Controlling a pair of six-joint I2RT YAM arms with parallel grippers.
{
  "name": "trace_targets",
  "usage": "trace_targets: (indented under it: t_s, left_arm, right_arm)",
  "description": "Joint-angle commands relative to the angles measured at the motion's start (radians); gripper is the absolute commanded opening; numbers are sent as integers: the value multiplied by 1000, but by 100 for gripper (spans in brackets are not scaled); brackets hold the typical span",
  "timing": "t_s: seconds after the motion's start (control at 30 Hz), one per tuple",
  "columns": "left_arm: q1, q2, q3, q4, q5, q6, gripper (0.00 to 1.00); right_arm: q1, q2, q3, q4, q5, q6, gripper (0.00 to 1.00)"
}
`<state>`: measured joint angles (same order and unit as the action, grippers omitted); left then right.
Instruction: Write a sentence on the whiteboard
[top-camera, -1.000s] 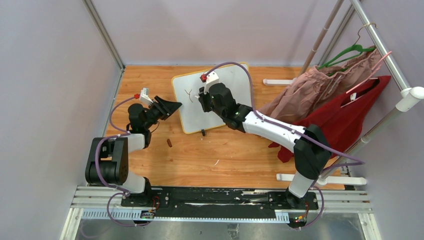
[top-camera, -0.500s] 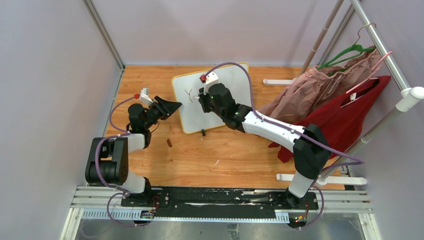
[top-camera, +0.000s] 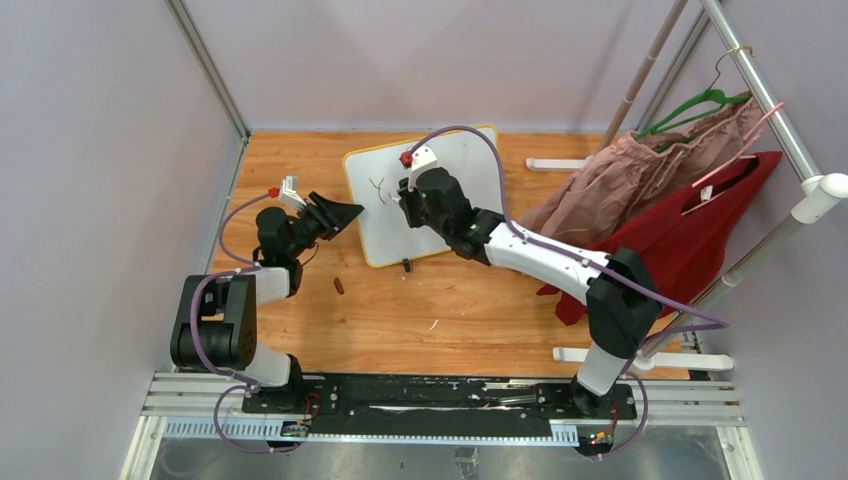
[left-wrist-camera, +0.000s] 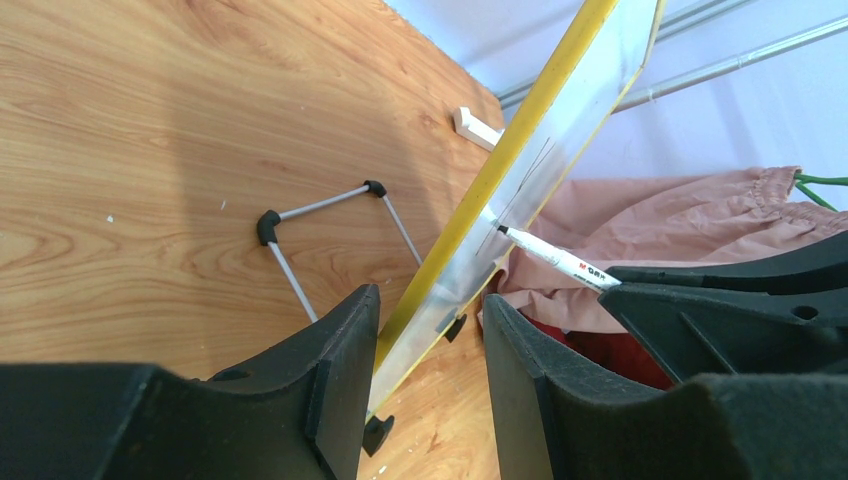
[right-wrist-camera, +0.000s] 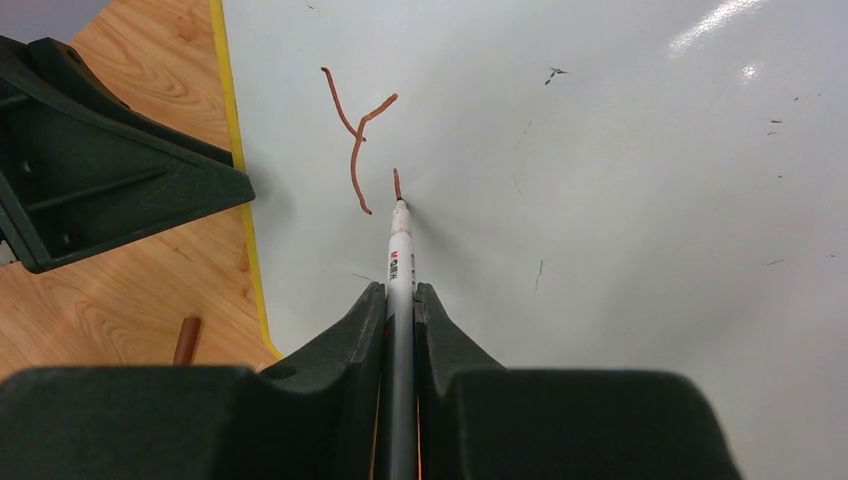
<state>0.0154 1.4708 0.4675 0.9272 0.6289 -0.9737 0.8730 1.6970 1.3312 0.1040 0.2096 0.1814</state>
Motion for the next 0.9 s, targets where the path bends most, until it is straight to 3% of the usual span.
trace_targets:
  t_s: [0.0, 0.87]
  left_arm:
    - [-5, -17, 14, 44, 17, 4, 48]
    - [-5, -20, 14, 45, 17, 4, 48]
  right_arm:
    - [-27, -21, -14, -27, 43, -13, 0]
    - [-34, -12, 46, -37, 91, -32, 0]
